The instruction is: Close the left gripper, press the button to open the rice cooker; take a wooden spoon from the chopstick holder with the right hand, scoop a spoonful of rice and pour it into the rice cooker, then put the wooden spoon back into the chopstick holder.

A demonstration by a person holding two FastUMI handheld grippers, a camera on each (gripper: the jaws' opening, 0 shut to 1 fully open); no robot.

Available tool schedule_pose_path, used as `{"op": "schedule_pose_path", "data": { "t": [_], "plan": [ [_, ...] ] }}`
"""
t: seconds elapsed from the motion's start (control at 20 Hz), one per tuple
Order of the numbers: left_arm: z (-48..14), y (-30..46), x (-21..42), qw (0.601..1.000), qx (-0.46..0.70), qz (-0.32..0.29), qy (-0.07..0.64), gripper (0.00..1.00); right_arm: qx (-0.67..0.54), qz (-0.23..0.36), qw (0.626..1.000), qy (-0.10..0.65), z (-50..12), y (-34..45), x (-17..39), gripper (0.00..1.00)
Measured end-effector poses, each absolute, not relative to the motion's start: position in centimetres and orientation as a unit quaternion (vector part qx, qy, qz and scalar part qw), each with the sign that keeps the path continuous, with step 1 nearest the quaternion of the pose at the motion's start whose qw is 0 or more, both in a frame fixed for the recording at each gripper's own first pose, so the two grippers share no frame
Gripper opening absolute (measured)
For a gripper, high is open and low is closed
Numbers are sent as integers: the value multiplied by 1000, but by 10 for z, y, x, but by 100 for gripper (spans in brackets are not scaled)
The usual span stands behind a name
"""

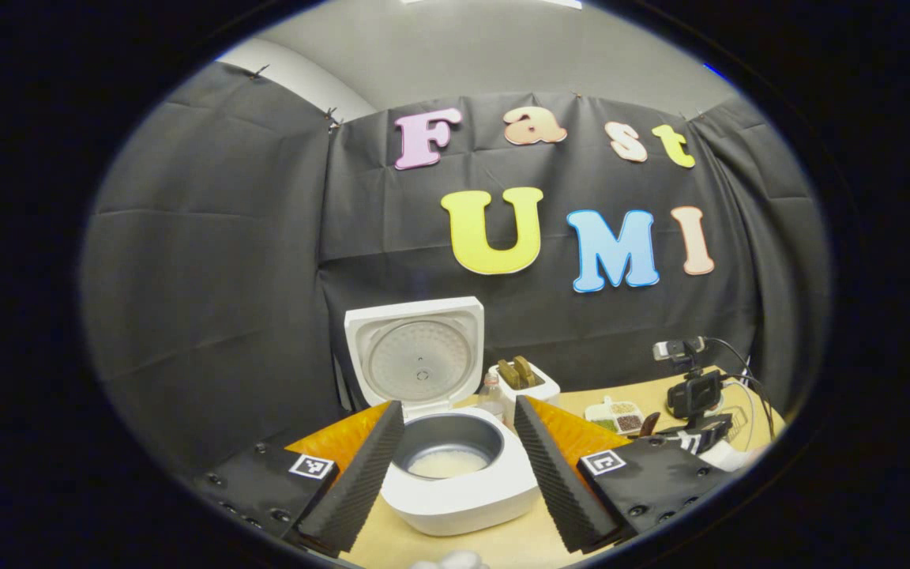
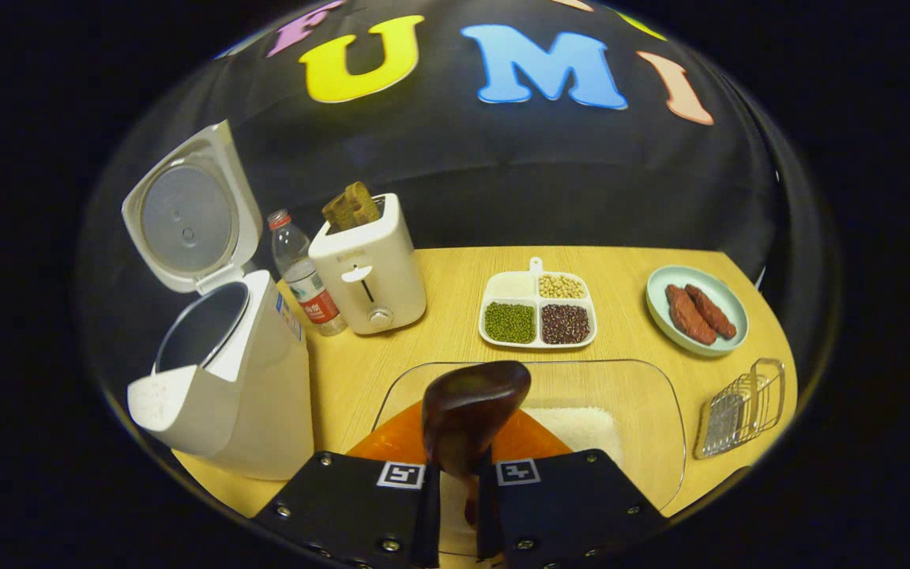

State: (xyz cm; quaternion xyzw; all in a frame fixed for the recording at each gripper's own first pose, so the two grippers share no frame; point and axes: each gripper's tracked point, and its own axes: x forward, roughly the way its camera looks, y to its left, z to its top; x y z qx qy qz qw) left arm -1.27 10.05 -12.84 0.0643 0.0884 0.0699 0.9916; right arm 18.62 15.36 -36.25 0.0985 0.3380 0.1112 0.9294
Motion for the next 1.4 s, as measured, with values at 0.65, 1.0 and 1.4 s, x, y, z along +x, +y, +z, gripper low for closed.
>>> {"op": "schedule_pose_path", "data": {
  "t": [0.65,1.0,1.4],
  "plan": [
    [-121,82,-3,991,79,52,91,99,447,98,817,351,-369,111,191,18],
    [-113,74,-2,992,83,46,85,99,538,119,767,328,-363,103,189,18],
    [-109,69,-2,991,93,44,82,98,598,123,729,308,-359,89,194,18]
  ]
}}
